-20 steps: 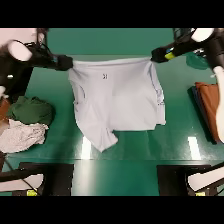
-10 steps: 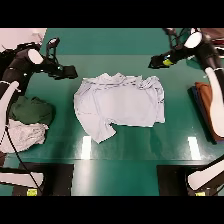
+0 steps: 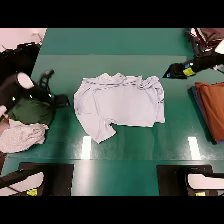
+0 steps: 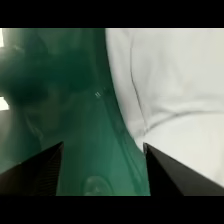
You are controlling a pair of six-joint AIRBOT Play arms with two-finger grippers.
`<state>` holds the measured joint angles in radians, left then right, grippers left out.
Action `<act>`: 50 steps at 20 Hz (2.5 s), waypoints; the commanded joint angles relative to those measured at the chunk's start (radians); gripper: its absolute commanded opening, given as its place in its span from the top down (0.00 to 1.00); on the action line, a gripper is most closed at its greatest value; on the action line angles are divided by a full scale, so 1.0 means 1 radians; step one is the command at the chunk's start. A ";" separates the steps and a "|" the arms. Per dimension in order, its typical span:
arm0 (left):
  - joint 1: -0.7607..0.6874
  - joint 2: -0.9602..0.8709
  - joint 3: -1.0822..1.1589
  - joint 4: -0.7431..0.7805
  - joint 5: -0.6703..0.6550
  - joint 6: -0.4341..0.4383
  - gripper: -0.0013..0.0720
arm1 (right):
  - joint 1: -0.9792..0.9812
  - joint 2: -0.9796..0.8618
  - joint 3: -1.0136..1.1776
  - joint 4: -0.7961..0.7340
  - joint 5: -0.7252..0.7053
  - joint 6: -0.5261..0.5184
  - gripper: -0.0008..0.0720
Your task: Fold the shirts.
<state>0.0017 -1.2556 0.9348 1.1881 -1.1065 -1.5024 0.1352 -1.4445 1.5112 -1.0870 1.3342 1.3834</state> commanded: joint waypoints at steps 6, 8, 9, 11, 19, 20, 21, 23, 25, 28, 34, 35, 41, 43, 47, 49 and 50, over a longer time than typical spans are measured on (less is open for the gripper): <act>-0.052 0.044 -0.232 -0.276 0.256 0.116 0.18 | -0.027 0.196 -0.275 0.075 -0.071 -0.008 0.46; -0.109 0.024 -0.232 -0.277 0.309 0.109 0.18 | -0.027 0.222 -0.307 0.074 -0.074 -0.007 0.46; -0.128 0.004 -0.231 -0.277 0.323 0.085 0.18 | -0.027 0.235 -0.323 0.074 -0.077 -0.007 0.46; -0.135 -0.020 -0.231 -0.298 0.330 0.077 0.46 | -0.027 0.271 -0.370 0.073 -0.076 -0.007 0.46; -0.134 -0.005 -0.039 -0.299 0.198 0.123 0.95 | -0.241 0.330 -0.719 0.072 -0.035 0.013 0.46; -0.134 -0.005 -0.021 -0.299 0.196 0.123 0.95 | -0.264 0.311 -0.760 0.081 -0.044 0.013 0.46; -0.134 -0.005 -0.013 -0.299 0.196 0.123 0.95 | -0.279 0.289 -0.791 0.103 -0.061 0.012 0.46; -0.134 -0.005 -0.011 -0.300 0.199 0.123 0.95 | -0.288 0.244 -0.836 0.163 -0.101 0.002 0.46; -0.134 -0.005 -0.010 -0.300 0.198 0.123 0.95 | -0.265 0.198 -0.846 0.215 -0.137 -0.020 0.46; -0.134 -0.005 -0.010 -0.300 0.198 0.123 0.95 | -0.205 0.158 -0.844 0.267 -0.201 -0.023 0.46; -0.134 -0.005 -0.011 -0.300 0.198 0.123 0.95 | -0.168 0.146 -0.844 0.269 -0.280 -0.023 0.59; -0.134 -0.005 -0.010 -0.300 0.197 0.123 0.95 | -0.168 0.146 -0.844 0.269 -0.281 -0.023 0.78; -0.134 -0.005 -0.010 -0.299 0.172 0.123 0.95 | -0.168 0.147 -0.844 0.263 -0.288 -0.023 0.97; -0.134 0.010 -0.010 -0.298 0.172 0.122 0.95 | -0.168 0.181 -0.844 0.249 -0.289 -0.023 0.97; -0.132 0.147 0.098 -0.222 0.122 0.111 0.95 | -0.188 0.364 -0.732 0.211 -0.247 -0.023 0.97; -0.132 0.242 0.225 -0.161 0.062 0.091 0.95 | -0.208 0.458 -0.592 0.200 -0.204 -0.023 0.97; -0.132 0.283 0.301 -0.138 0.042 0.088 0.95 | -0.215 0.498 -0.511 0.196 -0.194 -0.023 0.97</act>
<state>-0.1310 -1.0782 1.0916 0.9710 -0.9977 -1.3937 -0.0597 -1.0611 0.8436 -0.8692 1.0885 1.3594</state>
